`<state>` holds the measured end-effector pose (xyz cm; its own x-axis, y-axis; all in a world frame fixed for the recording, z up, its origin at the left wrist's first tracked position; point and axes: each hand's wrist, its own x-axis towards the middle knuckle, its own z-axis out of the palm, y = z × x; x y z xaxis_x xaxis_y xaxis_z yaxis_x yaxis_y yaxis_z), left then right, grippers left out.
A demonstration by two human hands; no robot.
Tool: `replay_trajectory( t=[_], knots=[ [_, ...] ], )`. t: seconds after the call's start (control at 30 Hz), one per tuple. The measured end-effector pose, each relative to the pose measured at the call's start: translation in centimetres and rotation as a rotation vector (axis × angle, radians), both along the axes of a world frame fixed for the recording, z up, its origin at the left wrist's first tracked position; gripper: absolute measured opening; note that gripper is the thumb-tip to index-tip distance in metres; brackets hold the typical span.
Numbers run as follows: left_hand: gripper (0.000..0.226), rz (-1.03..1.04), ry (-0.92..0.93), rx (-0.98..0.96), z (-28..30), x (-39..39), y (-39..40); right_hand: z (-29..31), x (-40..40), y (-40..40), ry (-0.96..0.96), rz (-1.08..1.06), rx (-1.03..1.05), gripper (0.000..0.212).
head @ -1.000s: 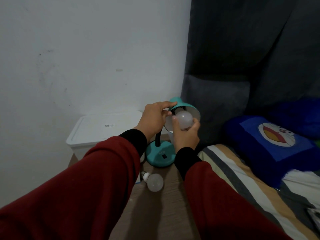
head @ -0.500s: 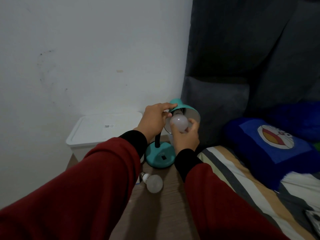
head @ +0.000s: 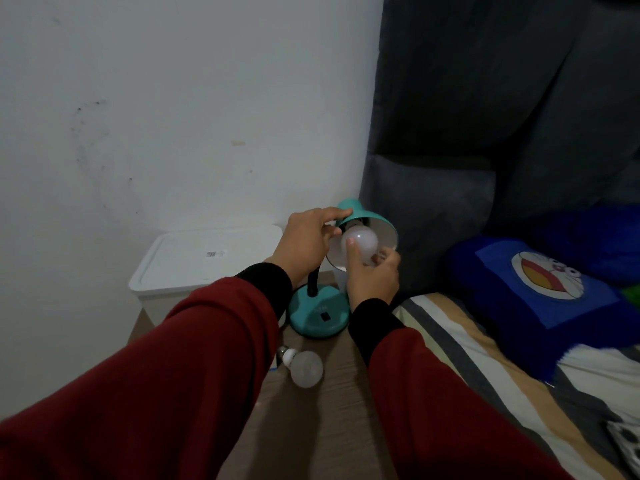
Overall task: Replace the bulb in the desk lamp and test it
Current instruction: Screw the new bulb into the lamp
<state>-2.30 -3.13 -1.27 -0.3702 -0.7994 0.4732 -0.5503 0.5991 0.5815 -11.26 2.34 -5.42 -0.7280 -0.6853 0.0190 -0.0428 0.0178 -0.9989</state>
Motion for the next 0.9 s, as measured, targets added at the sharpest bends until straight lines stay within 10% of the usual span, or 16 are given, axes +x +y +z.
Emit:
replay_trajectory(
  t=[0.9],
  knots=[
    [0.037,0.0,-0.012,0.0,0.14,0.01,0.21,0.64,0.18,-0.07,-0.051,0.023,0.028,0.07]
  ],
)
